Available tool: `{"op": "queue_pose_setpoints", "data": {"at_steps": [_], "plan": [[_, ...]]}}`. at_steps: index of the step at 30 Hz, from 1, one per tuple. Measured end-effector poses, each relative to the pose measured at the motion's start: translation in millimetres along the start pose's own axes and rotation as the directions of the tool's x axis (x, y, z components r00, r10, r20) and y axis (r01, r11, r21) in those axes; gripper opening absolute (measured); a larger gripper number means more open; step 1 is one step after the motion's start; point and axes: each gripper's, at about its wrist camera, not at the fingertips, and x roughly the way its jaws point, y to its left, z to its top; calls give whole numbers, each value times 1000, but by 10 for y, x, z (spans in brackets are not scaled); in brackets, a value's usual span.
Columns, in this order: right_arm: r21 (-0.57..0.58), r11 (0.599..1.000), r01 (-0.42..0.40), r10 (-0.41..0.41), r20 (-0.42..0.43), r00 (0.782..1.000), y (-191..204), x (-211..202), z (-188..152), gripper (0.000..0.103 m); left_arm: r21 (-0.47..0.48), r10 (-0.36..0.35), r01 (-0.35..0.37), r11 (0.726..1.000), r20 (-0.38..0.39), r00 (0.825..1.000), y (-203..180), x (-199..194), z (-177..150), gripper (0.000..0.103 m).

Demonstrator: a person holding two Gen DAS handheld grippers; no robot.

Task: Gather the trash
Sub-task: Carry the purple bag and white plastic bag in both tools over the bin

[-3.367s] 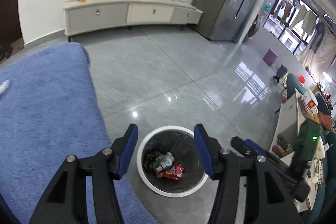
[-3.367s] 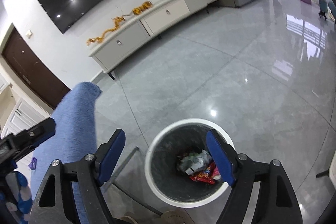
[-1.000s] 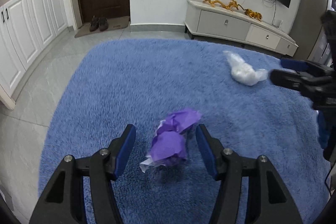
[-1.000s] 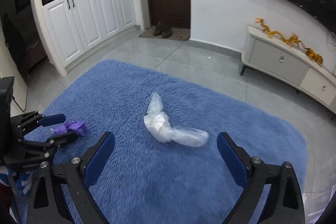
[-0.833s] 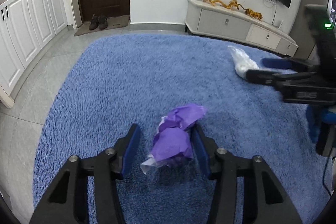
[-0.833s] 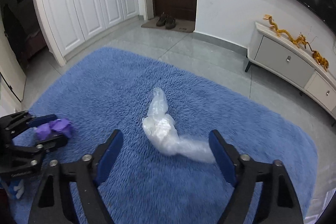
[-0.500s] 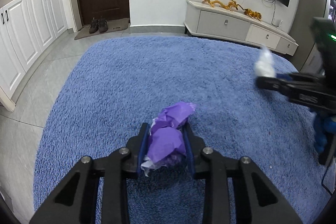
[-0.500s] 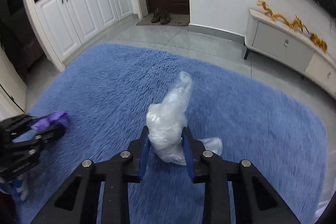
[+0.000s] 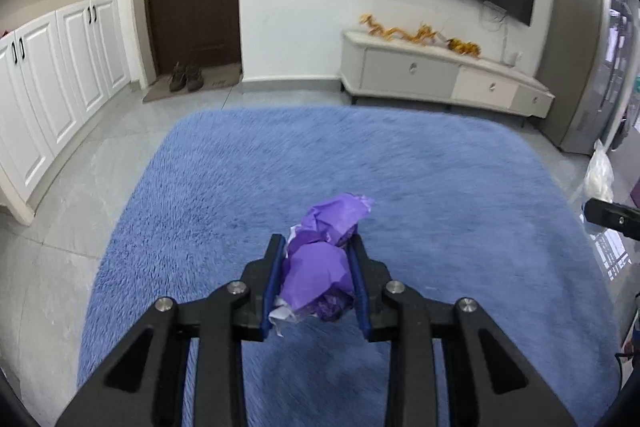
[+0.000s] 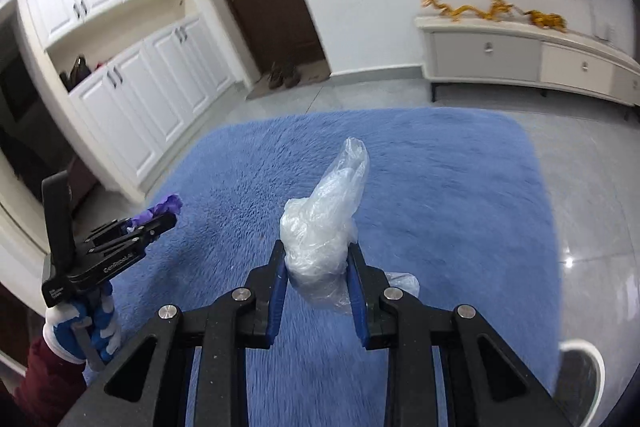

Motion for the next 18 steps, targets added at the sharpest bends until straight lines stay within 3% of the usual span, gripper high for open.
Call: {"op": "queue_pose_setpoints", "data": {"at_steps": [9,18], "plan": [[80,996,48,-60,156,986,-218,-1113,-319,26,41,-92,90,995,75,993,-505,-652,-43,29],[136,983,122,-155,275,949,-449,-1880,-571,26,85,-193,185,979,94,977,-1085,-937,-56,29]]}}
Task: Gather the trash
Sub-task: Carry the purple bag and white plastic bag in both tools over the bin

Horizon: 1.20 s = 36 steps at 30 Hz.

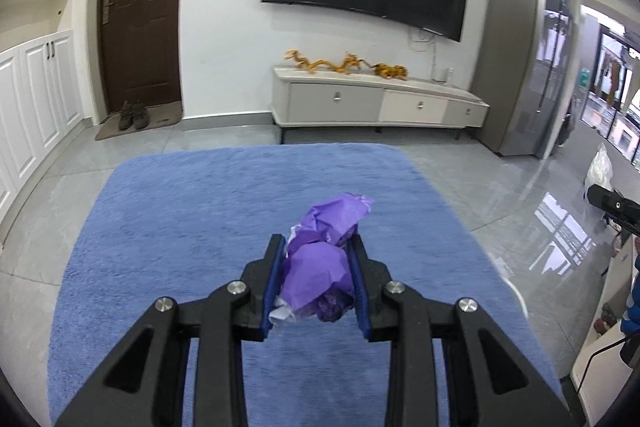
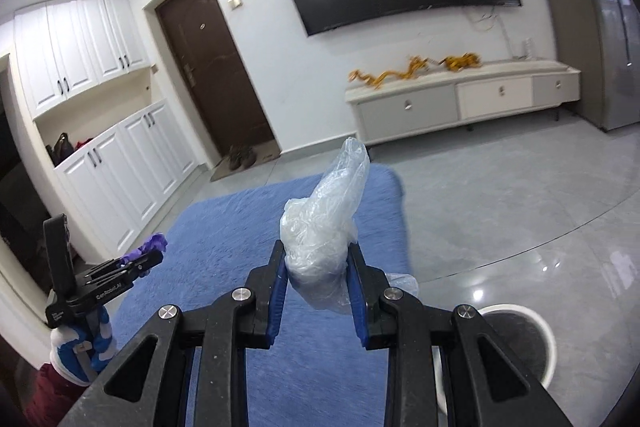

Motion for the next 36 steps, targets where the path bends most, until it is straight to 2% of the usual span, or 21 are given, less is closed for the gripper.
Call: {"op": "queue_pose_setpoints", "data": {"at_steps": [5,10,21,28,36], "plan": [[9,997,77,-78,51,996,-210,-298,-17,26,12,-50,50,999,2,999,-293,-21,24,29],[49,991,128,-131,65,989,-446,-431,-103,26,25,-78,78,997,-14,997,-542,42,14,29],[154,970,188,-188,-13,982,-988,-285,-376,26,78,-133,142,987,-112,985,-1083,358,-38,29],[245,947,208,-192,-86,978,-1419,-92,-591,26,140,-186,217,966,-206,961,-1689,701,-86,29],[333,907,257,-208,-177,962,-1926,45,-849,27,227,-227,312,922,-337,914,-2582,1197,-252,30]]}}
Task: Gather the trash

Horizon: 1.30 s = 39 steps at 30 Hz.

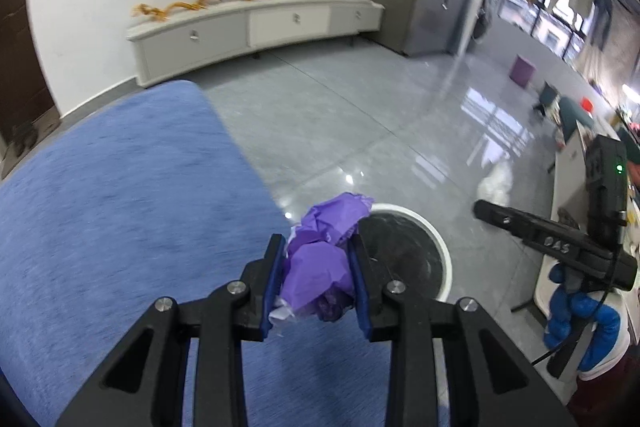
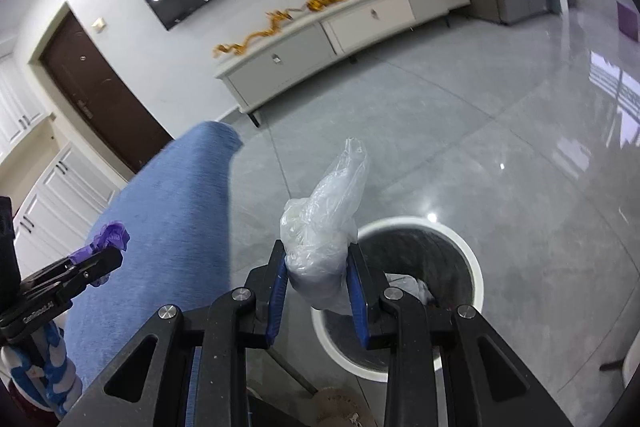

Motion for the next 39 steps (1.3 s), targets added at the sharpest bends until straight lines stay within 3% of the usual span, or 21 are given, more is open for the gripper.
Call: {"op": "queue_pose_setpoints", "data": {"at_steps": [10,16,18,20,21,32,39], "plan": [[40,999,31,-27,-111,993,-341,303,-113,28,54,6,-1,999,-86,996,-496,697,194,30],[65,997,33,-23,-144,989,-458,428,-128,29,7,-35,36,999,-155,987,-596,1048,250,32],[69,997,36,-24,-156,987,-488,476,-130,39,-11,-58,57,998,-170,984,-586,1114,288,37],[73,996,42,-30,-162,986,-496,500,-133,49,-22,-70,67,998,-170,983,-599,1144,312,51],[77,996,45,-32,-164,986,-511,508,-138,51,-26,-74,70,997,-167,983,-621,1158,329,53],[111,991,70,-51,-166,985,-584,481,-147,57,-70,-83,73,995,-152,985,-546,1075,360,54],[84,994,68,-57,-125,991,-421,298,-66,59,-96,-33,25,995,-87,996,-420,806,321,61]]}}
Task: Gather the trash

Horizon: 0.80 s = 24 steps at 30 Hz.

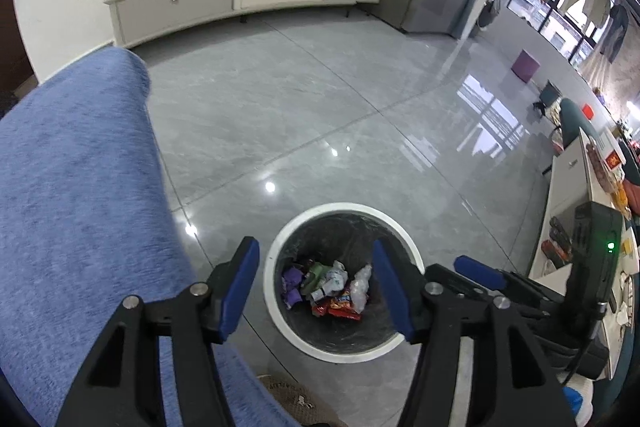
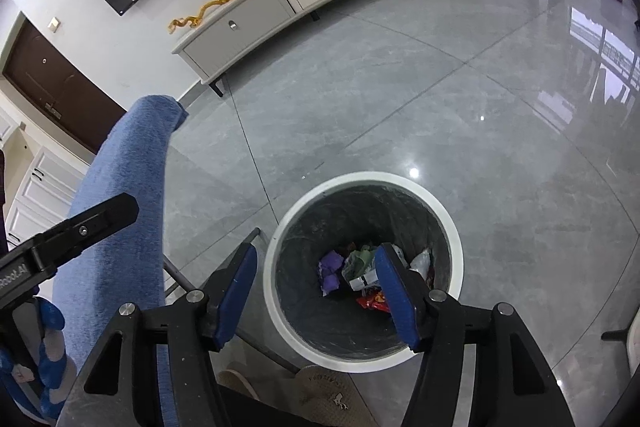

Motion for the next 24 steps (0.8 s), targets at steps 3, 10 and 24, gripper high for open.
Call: {"op": "queue_pose_setpoints", "data": {"at_steps": [3,10,24], "plan": [[-21,1000,0,1,21,1000,120,-116,0,60,-8,34,-34,999,39,999,74,-170,-33,67],[-92,995,-35,42,76,996,533,-406,-20,65,-59,136,-129,990,148,980,331,-709,-172,68],[-373,925,-76,120,97,988,1913,-675,-382,78,-214,367,-311,926,314,876,1042,-1863,-688,78]]}}
